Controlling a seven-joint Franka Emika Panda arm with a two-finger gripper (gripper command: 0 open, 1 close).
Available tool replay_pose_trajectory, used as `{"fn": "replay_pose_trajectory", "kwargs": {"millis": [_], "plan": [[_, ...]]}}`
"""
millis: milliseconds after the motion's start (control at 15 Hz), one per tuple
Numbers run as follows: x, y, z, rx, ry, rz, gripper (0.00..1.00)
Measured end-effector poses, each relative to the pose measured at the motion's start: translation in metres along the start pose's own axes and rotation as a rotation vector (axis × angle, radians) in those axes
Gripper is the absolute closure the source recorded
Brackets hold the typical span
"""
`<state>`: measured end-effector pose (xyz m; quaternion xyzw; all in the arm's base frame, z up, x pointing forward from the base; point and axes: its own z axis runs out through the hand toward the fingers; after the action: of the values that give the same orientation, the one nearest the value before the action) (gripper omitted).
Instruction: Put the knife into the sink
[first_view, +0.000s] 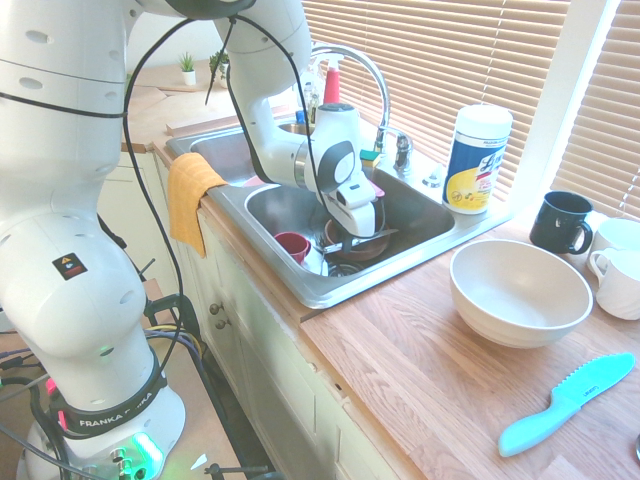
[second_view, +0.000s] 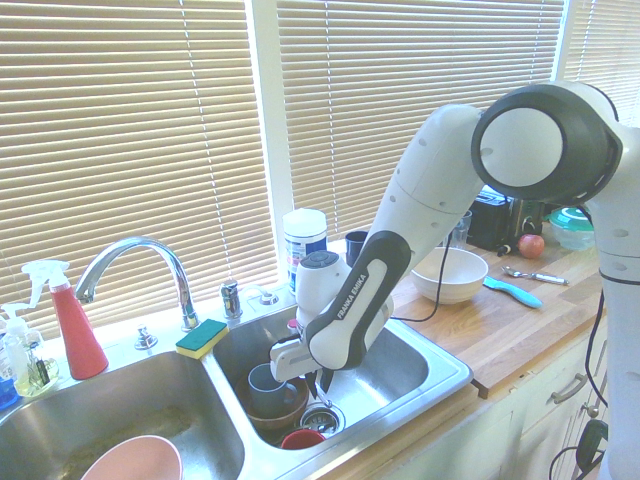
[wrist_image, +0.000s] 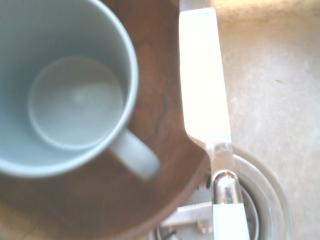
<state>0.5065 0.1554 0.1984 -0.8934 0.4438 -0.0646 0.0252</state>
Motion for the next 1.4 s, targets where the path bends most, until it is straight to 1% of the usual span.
{"fn": "replay_pose_trajectory", "kwargs": {"millis": [533,600,1000,1400], "plan": [[0.011,-0.003,0.035,-0.004,-0.021,0.035,1.00],[0.012,-0.003,0.037,-0.005,-0.025,0.037,0.00],[0.014,-0.002,0.050,-0.014,-0.049,0.056,0.00],[0.015,-0.001,0.052,-0.010,-0.053,0.072,0.00]]}}
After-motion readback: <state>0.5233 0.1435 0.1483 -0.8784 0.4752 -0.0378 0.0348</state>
